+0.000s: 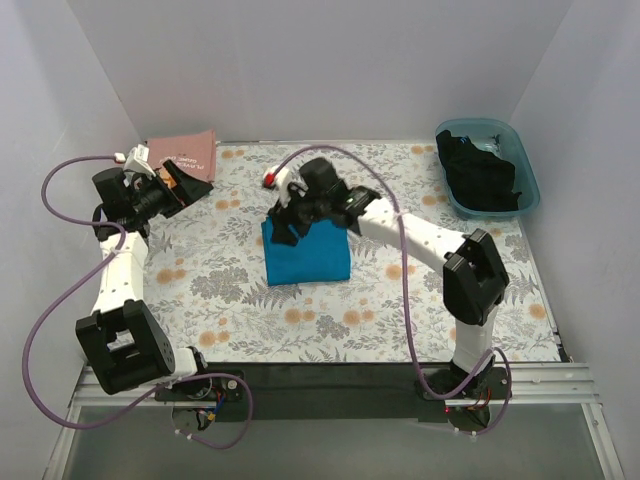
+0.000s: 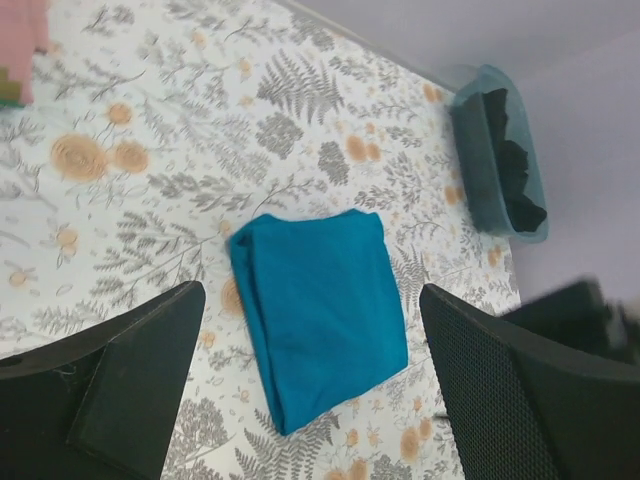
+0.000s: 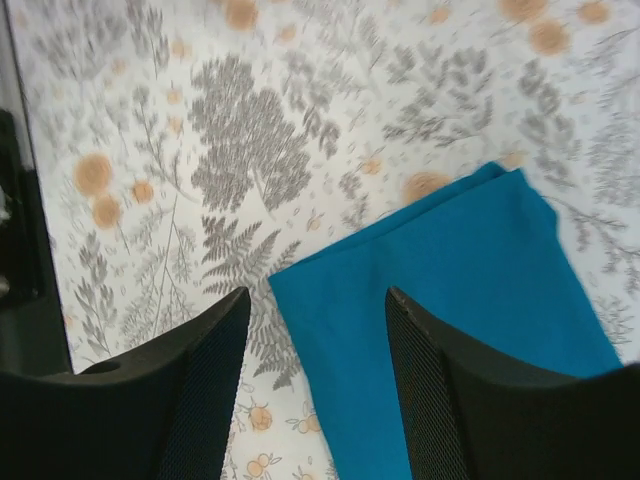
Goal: Fold and stack the t-shirts
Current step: Neatly place the folded tshirt to the corner
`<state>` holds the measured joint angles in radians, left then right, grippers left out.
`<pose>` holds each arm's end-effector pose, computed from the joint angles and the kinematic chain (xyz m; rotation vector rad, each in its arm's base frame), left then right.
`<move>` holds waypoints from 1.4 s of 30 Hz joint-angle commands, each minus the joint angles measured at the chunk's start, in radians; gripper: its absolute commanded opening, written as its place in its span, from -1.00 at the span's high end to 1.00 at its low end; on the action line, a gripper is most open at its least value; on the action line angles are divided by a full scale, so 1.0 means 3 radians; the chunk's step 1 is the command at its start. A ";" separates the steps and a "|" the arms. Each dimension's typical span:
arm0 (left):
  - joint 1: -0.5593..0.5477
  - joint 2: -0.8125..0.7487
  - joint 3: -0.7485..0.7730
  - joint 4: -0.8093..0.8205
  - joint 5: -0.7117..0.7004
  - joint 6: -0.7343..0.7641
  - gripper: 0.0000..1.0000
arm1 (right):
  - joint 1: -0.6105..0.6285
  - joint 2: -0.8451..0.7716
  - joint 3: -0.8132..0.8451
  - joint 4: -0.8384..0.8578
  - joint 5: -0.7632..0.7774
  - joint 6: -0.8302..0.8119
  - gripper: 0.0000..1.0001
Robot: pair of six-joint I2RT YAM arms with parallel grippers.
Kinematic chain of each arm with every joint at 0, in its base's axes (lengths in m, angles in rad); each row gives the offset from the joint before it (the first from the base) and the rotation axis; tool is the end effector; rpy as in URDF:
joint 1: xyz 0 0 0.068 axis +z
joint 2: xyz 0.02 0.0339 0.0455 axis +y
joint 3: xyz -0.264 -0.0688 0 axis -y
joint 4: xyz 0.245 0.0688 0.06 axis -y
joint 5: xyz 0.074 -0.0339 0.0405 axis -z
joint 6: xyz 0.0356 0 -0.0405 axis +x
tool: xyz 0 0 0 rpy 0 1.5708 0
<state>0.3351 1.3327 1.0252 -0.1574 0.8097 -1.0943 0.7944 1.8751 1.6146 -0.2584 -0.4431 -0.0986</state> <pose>0.2894 0.0735 0.3089 -0.9348 1.9052 -1.2858 0.2999 0.3271 0.3076 -1.1758 1.8083 0.8761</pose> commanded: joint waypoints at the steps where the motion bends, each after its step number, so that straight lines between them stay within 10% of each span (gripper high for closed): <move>1: 0.0104 -0.0091 0.0060 -0.0713 -0.0244 0.0191 -0.78 | 0.0459 0.0171 0.0089 -0.0600 0.1035 -0.0678 -0.25; 22: 0.0217 -0.0290 -0.0630 -0.0637 -0.0506 -0.0034 -0.89 | 0.1008 0.1230 0.0503 -0.0754 0.1620 -0.0873 0.05; 29: 0.0197 -0.0147 -0.0978 -0.0294 -0.0352 -0.0315 -0.74 | 0.0931 0.1062 0.0391 -0.0754 0.1391 -0.0878 0.97; 42: -0.0753 0.0133 -0.1597 0.0810 -0.0705 -0.1220 -0.90 | 0.0476 0.0842 0.0580 -0.0693 0.0572 -0.0607 0.97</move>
<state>0.1654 1.3289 0.5266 -0.0353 0.6449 -1.3785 0.9577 2.1895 1.7451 -0.4732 -0.1963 -0.3199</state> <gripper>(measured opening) 0.944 0.038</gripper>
